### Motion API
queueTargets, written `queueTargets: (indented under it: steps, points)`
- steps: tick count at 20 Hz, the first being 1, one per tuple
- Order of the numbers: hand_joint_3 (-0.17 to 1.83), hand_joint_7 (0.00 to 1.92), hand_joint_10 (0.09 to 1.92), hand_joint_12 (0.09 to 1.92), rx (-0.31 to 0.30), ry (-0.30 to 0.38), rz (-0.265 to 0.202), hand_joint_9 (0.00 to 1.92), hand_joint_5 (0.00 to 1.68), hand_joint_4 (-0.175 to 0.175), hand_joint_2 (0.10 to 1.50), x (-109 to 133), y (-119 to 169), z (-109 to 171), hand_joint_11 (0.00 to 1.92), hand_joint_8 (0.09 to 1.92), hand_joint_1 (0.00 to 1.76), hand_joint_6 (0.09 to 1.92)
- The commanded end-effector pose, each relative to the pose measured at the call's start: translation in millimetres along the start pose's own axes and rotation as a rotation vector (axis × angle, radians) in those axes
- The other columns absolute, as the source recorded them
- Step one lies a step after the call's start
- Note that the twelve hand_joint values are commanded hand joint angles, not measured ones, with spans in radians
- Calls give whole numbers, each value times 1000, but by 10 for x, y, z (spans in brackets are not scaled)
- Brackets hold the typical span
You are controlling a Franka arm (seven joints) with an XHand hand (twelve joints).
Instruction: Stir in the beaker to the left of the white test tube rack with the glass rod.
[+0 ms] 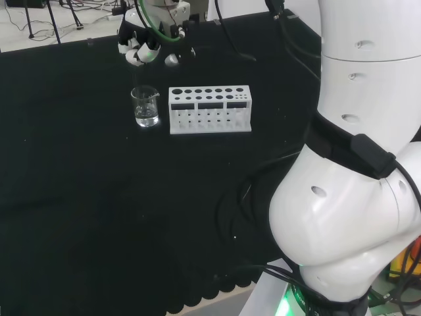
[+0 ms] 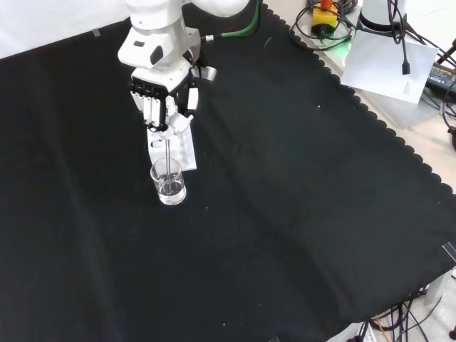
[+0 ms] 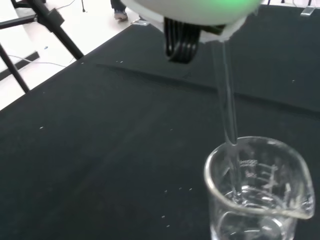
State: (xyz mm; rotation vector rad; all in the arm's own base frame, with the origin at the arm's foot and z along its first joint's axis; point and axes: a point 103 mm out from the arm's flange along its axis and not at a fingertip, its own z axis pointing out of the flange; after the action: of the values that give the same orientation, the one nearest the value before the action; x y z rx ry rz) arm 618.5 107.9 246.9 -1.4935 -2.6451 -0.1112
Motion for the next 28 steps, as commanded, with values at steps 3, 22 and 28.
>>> queueTargets:
  steps: [3, 22, 28]
  points:
    - [758, 1115, 1006, 890, 1, -24, 49, 1576, 1151, -175, 683, -328, -179, -55, 1640, 1284, 1310, 641]
    - [755, 1115, 1005, 891, 40, -76, -29, 1579, 1149, -175, 684, 216, 58, 23, 1642, 1283, 1310, 642]
    - [755, 1115, 1005, 892, 27, -69, -3, 1580, 1148, -175, 685, -86, 61, -17, 1642, 1282, 1310, 643]
